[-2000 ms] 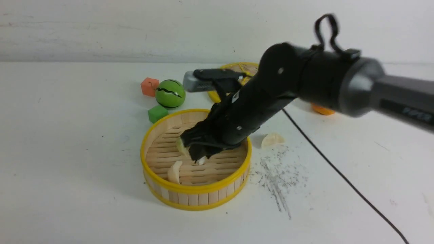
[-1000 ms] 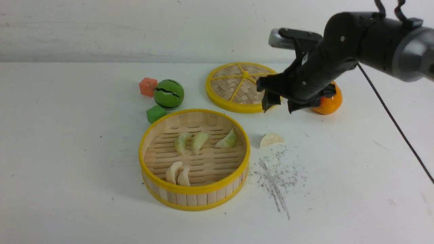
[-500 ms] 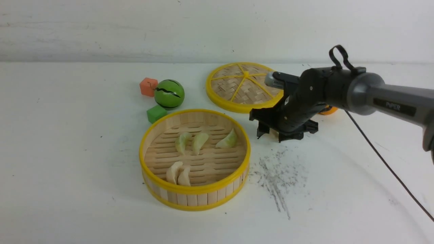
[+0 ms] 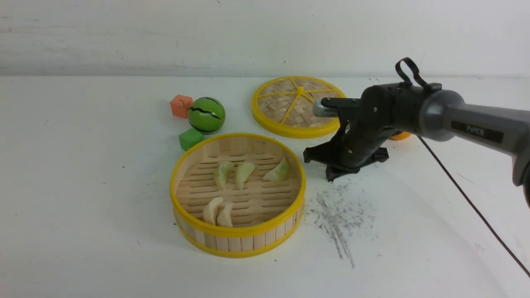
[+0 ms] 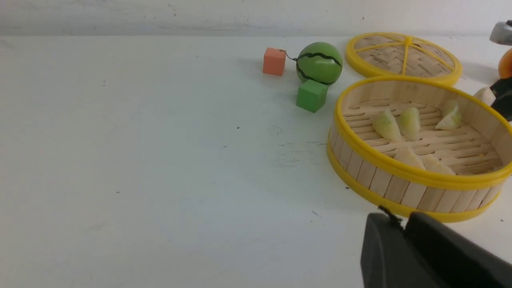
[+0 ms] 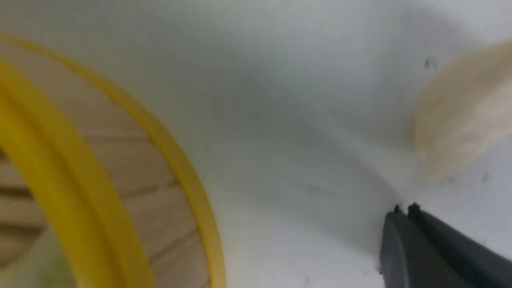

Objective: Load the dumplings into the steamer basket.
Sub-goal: Use the right arm to grab a dumpling

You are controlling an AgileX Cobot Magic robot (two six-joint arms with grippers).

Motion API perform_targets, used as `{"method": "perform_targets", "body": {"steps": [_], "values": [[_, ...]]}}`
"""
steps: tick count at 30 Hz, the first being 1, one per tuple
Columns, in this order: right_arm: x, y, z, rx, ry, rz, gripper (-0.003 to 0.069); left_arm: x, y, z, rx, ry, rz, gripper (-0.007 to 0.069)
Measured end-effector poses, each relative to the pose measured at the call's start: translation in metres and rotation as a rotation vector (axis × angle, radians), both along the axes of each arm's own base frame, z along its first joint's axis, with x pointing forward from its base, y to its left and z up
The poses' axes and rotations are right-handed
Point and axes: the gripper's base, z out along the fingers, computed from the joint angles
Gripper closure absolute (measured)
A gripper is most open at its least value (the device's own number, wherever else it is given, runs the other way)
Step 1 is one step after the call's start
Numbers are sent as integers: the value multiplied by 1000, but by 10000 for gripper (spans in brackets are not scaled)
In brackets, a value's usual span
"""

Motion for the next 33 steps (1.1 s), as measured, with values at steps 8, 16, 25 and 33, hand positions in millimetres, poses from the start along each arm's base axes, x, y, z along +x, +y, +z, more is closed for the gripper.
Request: {"method": "perform_targets", "body": {"steps": [8,16,25,33], "values": [[-27,-11,62,-95,7,161,678,0,0,0,0,0,0,554],[-1,-16,67,-41,-231,52,470,0,0,0,0,0,0,551],[29,-12,19,90,-323,-136,85,0,0,0,0,0,0,545],[35,-12,-13,49,-310,-117,214,0,0,0,0,0,0,545]]}}
